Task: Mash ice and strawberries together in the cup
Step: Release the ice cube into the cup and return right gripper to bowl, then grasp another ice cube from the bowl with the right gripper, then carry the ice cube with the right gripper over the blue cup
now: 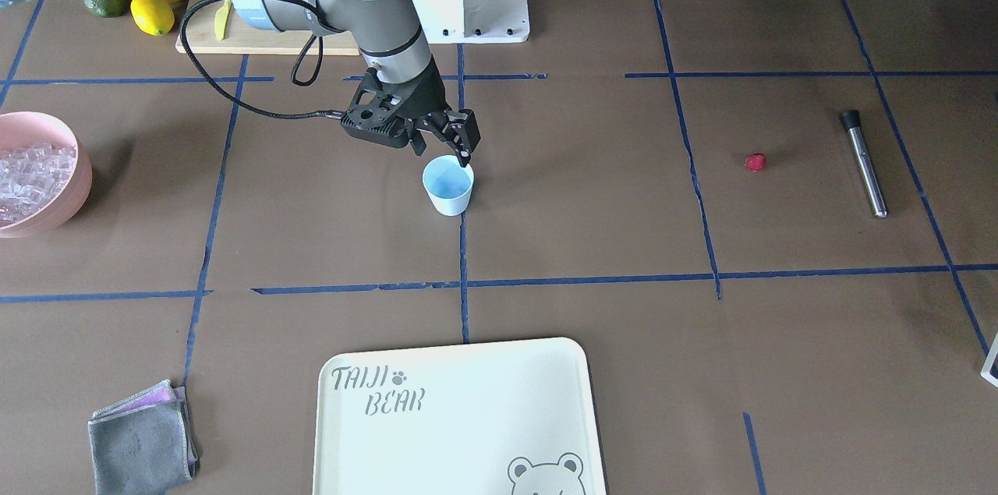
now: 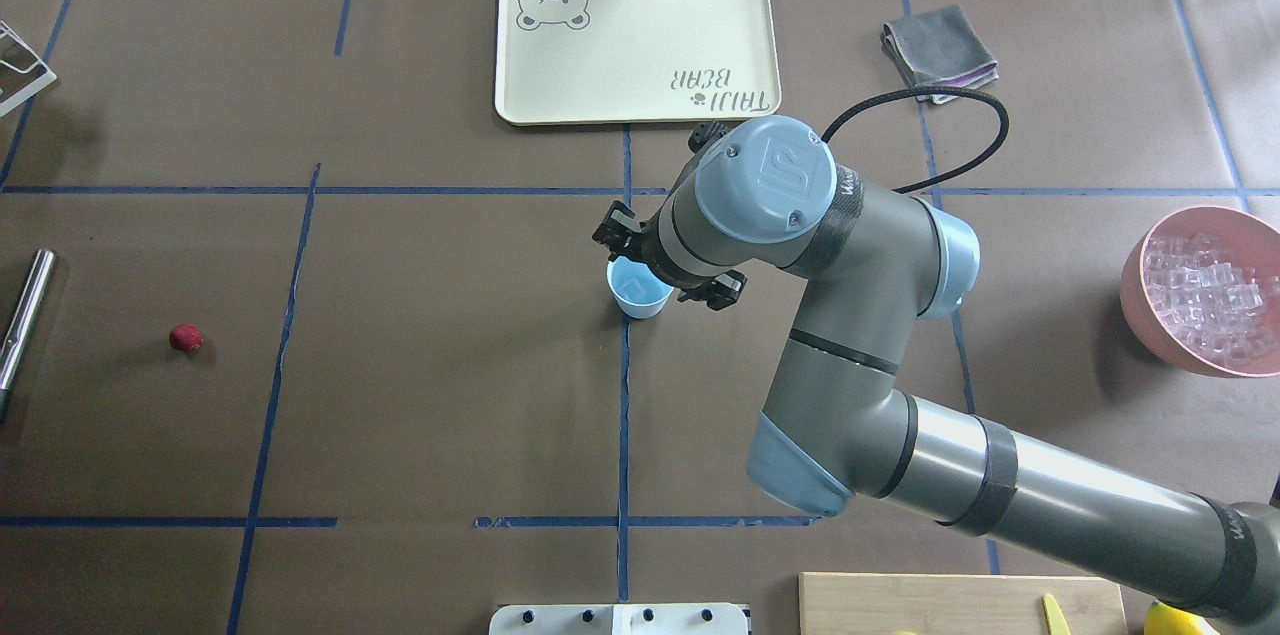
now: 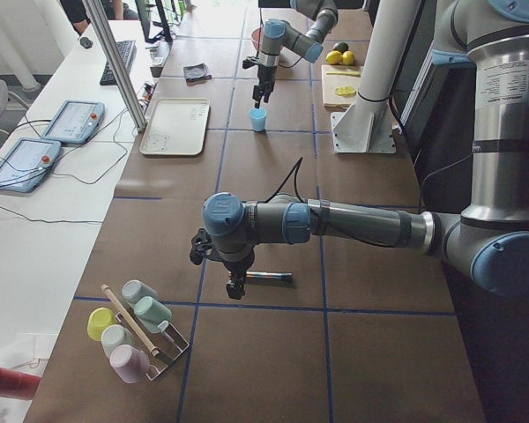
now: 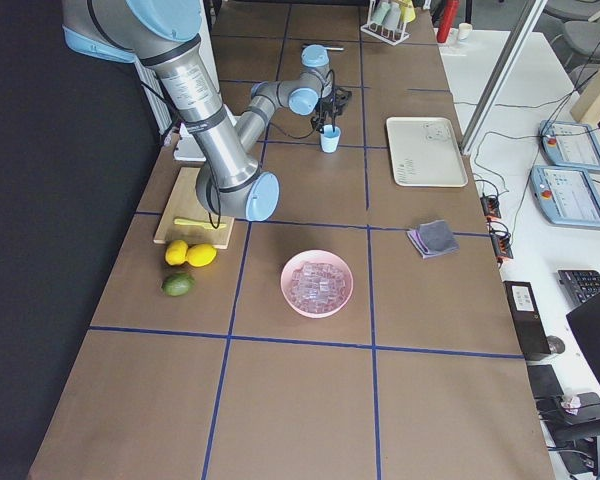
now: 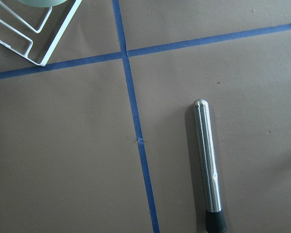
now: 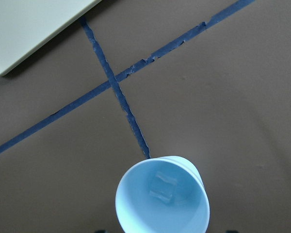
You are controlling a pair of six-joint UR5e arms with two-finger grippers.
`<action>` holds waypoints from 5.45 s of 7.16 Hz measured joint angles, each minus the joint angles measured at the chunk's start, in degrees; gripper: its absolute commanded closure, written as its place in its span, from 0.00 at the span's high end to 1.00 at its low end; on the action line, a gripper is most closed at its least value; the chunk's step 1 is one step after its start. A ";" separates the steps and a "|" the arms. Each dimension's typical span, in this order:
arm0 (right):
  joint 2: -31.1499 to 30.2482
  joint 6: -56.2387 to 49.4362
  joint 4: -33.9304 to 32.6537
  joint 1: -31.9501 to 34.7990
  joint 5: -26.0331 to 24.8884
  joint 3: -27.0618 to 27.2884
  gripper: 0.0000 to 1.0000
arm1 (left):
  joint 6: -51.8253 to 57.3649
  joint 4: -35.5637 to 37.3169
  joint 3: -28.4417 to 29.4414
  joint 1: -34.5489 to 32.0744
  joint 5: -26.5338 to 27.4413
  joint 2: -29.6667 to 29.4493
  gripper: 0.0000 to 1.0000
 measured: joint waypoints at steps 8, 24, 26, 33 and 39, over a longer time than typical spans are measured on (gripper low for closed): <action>-43.58 -57.23 0.40 34.44 25.40 14.71 1.00 | -0.11 0.00 -2.18 0.00 -2.19 1.75 1.00; -47.04 -81.91 5.80 37.05 25.38 0.81 0.12 | -0.37 -0.09 -3.03 0.00 -2.23 1.67 1.00; -47.00 -81.97 5.85 37.10 25.33 0.85 0.00 | -0.37 -0.09 -2.99 0.00 -2.26 1.67 1.00; -42.22 -54.21 6.01 32.74 31.58 15.40 0.00 | -0.47 -0.02 -3.41 0.00 -3.06 1.67 1.00; -11.09 -10.00 5.40 4.06 7.38 8.76 0.00 | -0.46 0.00 -3.34 0.00 -3.08 1.67 1.00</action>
